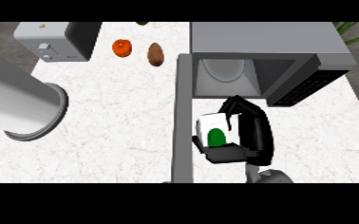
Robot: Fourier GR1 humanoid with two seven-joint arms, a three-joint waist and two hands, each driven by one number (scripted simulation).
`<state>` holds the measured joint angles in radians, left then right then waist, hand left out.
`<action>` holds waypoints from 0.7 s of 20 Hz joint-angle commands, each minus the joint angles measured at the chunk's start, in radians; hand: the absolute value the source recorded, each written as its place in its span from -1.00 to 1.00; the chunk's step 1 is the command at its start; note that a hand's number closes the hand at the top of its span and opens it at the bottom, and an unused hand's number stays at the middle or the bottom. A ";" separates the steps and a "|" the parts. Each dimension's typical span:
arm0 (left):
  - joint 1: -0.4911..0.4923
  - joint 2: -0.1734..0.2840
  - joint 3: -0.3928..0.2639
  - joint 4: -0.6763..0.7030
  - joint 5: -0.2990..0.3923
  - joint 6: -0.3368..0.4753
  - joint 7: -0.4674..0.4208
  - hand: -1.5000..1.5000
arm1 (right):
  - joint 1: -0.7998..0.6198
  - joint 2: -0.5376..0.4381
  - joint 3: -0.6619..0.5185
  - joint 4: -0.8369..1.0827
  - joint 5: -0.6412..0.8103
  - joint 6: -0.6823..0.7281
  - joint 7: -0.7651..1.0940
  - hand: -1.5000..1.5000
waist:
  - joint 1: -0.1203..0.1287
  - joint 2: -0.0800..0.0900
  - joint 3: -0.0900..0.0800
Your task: Pick up the milk, place it into the microwave and close the microwave
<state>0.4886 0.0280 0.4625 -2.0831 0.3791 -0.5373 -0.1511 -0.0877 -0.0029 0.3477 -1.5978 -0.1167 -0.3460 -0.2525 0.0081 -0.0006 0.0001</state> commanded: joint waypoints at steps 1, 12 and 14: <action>-0.012 0.058 0.072 0.007 0.087 -0.013 0.047 -1.00 | -0.119 0.003 -0.021 0.075 0.039 -0.100 0.047 1.00 | 0.002 0.001 0.000; -0.045 0.034 0.067 0.152 -0.034 -0.089 -0.064 -1.00 | -0.411 0.002 -0.236 0.556 0.008 -0.147 -0.027 1.00 | 0.009 0.003 0.000; -0.052 0.076 0.107 0.081 0.082 -0.062 0.053 -1.00 | -0.379 -0.001 -0.264 0.612 -0.006 -0.080 -0.109 1.00 | 0.004 0.002 0.000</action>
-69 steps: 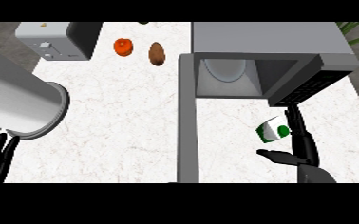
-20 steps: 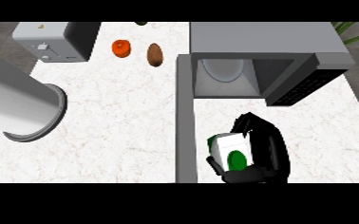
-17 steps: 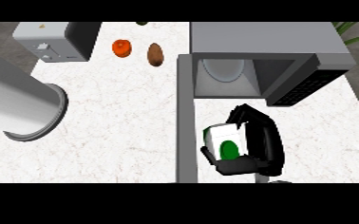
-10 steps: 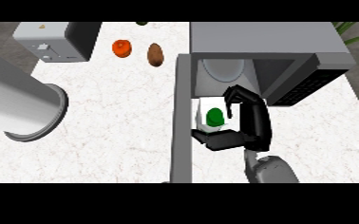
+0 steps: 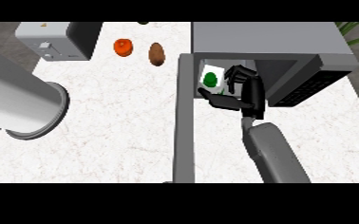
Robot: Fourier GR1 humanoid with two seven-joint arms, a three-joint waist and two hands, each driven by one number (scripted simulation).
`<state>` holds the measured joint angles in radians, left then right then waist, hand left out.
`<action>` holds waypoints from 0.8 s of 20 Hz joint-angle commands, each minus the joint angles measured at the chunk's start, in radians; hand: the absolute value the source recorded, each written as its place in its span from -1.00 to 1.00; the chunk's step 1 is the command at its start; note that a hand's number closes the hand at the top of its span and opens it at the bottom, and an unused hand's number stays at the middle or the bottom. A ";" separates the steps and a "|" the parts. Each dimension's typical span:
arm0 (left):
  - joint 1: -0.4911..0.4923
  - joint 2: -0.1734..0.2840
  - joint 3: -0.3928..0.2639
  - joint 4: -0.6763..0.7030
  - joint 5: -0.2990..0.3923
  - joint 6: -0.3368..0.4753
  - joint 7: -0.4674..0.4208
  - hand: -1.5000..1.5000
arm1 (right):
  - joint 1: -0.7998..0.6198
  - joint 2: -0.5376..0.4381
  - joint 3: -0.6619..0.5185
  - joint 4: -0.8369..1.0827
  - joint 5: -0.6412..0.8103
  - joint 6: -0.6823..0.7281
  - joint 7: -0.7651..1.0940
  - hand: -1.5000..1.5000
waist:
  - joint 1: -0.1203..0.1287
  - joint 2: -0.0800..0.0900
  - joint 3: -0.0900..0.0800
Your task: Pick up the milk, place it into the microwave and close the microwave
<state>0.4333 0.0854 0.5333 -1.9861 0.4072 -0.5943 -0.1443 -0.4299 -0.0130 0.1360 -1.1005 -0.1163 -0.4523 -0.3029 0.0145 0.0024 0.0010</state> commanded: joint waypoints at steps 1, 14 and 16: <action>-0.034 -0.024 -0.006 0.040 -0.058 0.005 -0.026 -1.00 | -0.167 -0.001 -0.111 0.241 -0.030 0.043 -0.073 1.00 | 0.005 0.003 0.000; -0.146 0.055 0.026 0.133 -0.029 0.003 0.021 -1.00 | -0.436 -0.059 -0.246 0.704 -0.011 0.055 -0.432 1.00 | 0.019 0.012 0.000; -0.081 0.061 0.070 0.167 0.013 -0.086 -0.054 -1.00 | -0.447 -0.031 -0.255 0.756 0.001 0.006 -0.481 1.00 | 0.026 0.010 0.000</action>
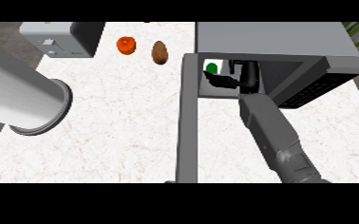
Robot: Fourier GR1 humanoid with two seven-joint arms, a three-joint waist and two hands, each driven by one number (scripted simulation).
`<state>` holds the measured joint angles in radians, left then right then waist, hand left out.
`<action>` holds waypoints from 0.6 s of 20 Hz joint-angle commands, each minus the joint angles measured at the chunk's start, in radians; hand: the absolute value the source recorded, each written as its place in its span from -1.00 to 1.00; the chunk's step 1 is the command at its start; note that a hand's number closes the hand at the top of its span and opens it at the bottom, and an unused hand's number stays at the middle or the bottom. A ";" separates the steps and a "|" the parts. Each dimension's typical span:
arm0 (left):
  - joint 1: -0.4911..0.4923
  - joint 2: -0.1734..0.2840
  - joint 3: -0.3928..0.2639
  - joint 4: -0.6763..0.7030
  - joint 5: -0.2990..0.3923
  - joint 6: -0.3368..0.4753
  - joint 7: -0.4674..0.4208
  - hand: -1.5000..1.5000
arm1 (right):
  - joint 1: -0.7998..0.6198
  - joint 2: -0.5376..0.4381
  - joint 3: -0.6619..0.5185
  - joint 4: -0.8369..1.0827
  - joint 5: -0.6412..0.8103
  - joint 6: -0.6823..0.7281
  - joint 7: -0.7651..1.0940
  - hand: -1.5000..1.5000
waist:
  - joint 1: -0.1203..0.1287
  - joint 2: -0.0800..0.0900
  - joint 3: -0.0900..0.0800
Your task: Pick up the milk, place it into the microwave and close the microwave
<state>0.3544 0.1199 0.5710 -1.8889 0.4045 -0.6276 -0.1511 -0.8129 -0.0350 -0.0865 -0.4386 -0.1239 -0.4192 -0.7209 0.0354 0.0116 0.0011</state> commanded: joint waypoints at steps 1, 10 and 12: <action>-0.032 -0.014 -0.003 0.062 -0.062 -0.013 -0.065 -1.00 | -0.119 -0.021 -0.020 0.133 0.031 -0.051 -0.017 1.00 | 0.012 0.006 0.000; -0.023 0.012 0.006 0.018 -0.006 -0.012 -0.004 -1.00 | -0.194 -0.037 0.052 0.268 0.177 -0.348 -0.052 1.00 | 0.041 0.014 0.000; -0.056 -0.012 -0.022 0.061 -0.067 -0.007 -0.041 -1.00 | -0.209 -0.033 0.057 0.281 0.192 -0.394 -0.056 1.00 | 0.036 0.017 0.000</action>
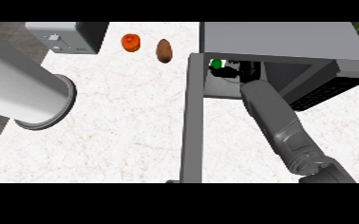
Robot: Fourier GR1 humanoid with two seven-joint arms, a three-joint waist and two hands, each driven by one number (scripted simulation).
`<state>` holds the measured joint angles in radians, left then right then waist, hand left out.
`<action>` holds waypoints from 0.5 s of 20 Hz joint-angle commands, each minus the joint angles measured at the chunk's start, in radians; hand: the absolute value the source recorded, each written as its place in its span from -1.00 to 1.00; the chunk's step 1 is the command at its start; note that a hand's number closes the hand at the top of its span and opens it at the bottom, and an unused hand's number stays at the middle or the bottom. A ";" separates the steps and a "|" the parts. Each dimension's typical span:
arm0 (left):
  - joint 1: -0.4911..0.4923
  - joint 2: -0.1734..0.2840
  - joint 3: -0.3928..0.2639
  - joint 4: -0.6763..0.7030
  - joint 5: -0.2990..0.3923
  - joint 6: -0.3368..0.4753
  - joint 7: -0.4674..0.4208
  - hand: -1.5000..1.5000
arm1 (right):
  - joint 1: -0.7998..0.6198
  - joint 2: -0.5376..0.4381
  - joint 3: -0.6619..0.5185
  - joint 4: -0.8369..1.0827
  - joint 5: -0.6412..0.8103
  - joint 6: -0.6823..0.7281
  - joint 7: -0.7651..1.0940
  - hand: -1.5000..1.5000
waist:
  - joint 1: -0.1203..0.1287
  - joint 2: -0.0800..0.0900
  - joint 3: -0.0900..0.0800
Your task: Pick up the milk, place it into the microwave and close the microwave
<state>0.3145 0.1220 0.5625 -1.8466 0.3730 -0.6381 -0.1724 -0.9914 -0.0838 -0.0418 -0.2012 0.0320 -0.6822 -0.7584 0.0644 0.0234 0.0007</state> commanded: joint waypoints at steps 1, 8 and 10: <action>0.015 0.002 0.008 0.025 0.009 -0.027 -0.019 -1.00 | -0.042 -0.026 0.004 0.062 0.034 -0.128 0.011 1.00 | 0.016 0.006 0.000; -0.042 0.001 -0.023 -0.006 -0.027 0.017 0.017 -1.00 | -0.045 -0.063 -0.049 0.066 0.004 -0.171 0.019 1.00 | 0.019 0.017 0.003; -0.037 0.016 -0.013 0.035 -0.016 -0.019 -0.010 -1.00 | -0.046 -0.084 -0.052 0.082 0.008 -0.177 0.028 1.00 | 0.036 0.025 0.002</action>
<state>0.2882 0.1349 0.5567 -1.8319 0.3671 -0.6455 -0.1711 -1.0394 -0.1372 -0.0765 -0.1329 0.0449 -0.8169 -0.7123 0.0886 0.0388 0.0027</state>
